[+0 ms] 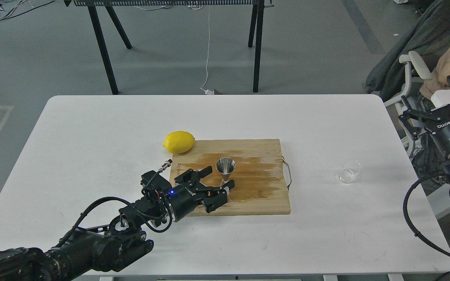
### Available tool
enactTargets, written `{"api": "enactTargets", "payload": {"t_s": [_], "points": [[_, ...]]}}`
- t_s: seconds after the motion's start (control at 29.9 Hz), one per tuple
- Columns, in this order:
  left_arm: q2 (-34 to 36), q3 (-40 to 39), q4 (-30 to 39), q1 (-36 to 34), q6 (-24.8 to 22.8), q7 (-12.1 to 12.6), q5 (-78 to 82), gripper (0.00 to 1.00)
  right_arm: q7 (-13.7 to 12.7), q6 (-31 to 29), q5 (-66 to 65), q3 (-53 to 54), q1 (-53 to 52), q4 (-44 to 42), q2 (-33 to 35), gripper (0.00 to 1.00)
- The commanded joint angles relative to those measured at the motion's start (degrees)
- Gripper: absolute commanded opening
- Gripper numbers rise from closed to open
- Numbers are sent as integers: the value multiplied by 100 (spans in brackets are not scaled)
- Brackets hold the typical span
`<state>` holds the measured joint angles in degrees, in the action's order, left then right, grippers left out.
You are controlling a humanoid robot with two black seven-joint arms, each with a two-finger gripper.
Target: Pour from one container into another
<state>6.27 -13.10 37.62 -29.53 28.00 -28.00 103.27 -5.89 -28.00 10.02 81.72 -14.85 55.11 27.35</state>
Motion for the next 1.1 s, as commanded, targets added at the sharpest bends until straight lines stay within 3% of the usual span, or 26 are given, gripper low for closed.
{"api": "enactTargets", "payload": {"t_s": [0.0, 0.23, 0.4, 0.5, 0.67, 0.87, 0.9, 1.07], "points": [[199, 0, 193, 78, 0, 0, 0, 97, 0, 0, 0, 1, -1, 0, 7, 98], [656, -17, 500, 211, 0, 0, 0, 97, 0, 0, 0, 1, -1, 0, -1, 98], [1524, -96, 1351, 316, 0, 0, -227, 95, 0, 0, 0, 1, -1, 9, -2, 98], [2184, -140, 2010, 272, -153, 0, -1165, 95, 0, 0, 0, 1, -9, 9, -10, 98], [3037, -657, 2575, 114, -1846, 0, -2766, 96, 0, 0, 0, -34, -18, 18, -63, 98], [3276, -2335, 2374, 123, -5238, 0, -4076, 96, 0, 0, 9, -95, -9, 27, -89, 98], [3284, -2616, 2173, 123, -5600, 0, -4365, 96, -9, 0, 9, -113, -9, 53, -98, 98], [3293, -3286, 750, -79, -5600, 0, -5859, 96, -53, 0, 17, -130, 26, 369, -186, 98]]}}
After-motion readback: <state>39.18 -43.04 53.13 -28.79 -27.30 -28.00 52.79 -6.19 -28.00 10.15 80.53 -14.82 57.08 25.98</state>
